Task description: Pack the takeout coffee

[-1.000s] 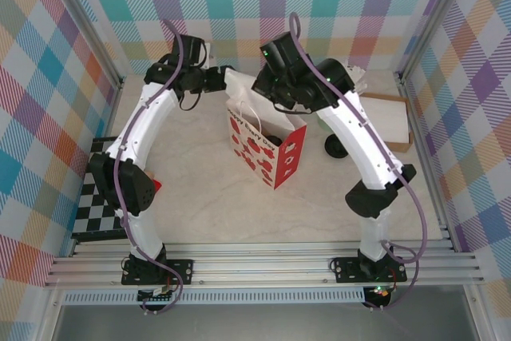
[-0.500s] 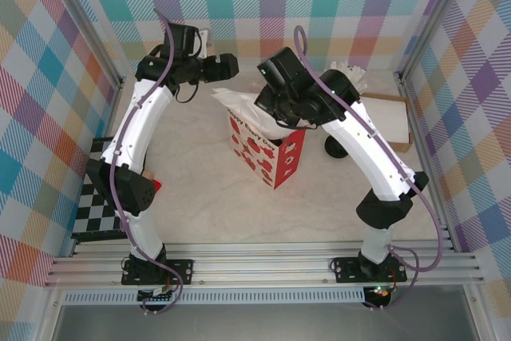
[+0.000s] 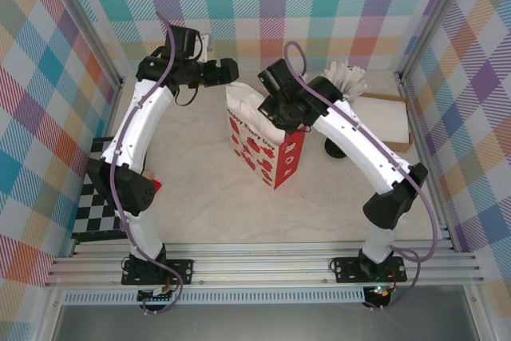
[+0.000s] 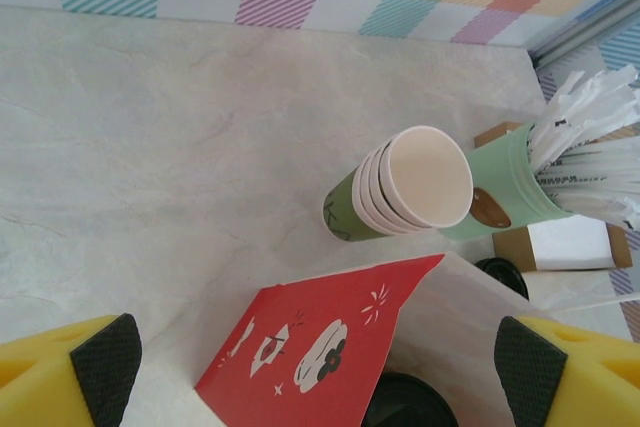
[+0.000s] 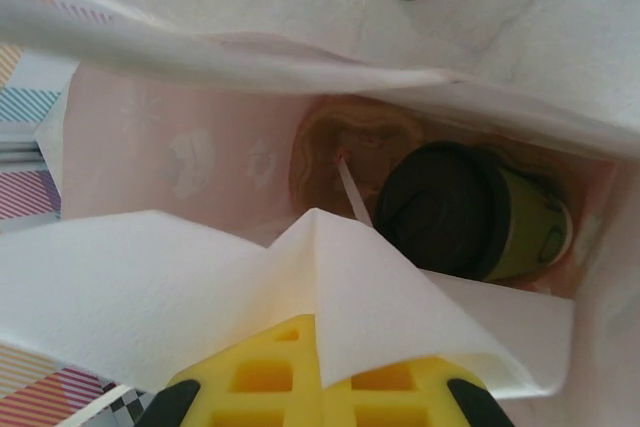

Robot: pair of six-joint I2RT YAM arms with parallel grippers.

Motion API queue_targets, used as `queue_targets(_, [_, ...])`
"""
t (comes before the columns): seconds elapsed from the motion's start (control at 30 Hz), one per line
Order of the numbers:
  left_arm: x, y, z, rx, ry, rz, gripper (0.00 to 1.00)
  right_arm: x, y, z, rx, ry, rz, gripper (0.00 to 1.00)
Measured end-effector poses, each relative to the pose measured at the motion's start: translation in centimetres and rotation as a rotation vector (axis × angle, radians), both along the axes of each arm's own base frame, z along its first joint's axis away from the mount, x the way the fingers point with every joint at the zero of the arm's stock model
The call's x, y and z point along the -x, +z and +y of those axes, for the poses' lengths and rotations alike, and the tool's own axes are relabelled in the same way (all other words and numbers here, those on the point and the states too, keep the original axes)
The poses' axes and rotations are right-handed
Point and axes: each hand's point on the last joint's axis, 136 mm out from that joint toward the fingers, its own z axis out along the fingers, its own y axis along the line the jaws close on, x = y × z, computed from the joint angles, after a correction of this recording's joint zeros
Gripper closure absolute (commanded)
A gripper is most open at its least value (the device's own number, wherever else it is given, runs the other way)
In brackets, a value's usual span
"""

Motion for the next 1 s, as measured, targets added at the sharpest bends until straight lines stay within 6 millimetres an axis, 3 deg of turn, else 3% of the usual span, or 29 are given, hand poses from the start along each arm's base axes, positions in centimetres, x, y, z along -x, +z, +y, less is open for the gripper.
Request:
queue_targets(0.27, [1.2,-1.8,-0.8,0.001,-0.076,0.044,0.07,-0.7,-2.2,0.9,0.034,0.005,0.045,1.00])
queue_targets(0.53, [2.1,0.9,-1.4,0.044,-0.140,-0.028,0.07,-0.5,-2.3,0.9,0.032,0.010,0.057,1.00])
queue_targets(0.67, [2.2,1.0,-1.4,0.049,-0.146,-0.030,0.07,-0.4,-2.5,1.2,0.025,0.018,0.067,1.00])
queue_targets(0.83, [2.3,0.0,-1.4,0.043,-0.144,-0.006,0.05,-0.9,-3.2,1.5,0.036,0.014,0.069,0.99])
queue_targets(1.0, [2.4,-1.3,-1.3,0.037,-0.144,0.027,0.05,-1.7,-5.1,2.0,0.075,0.011,0.090,0.99])
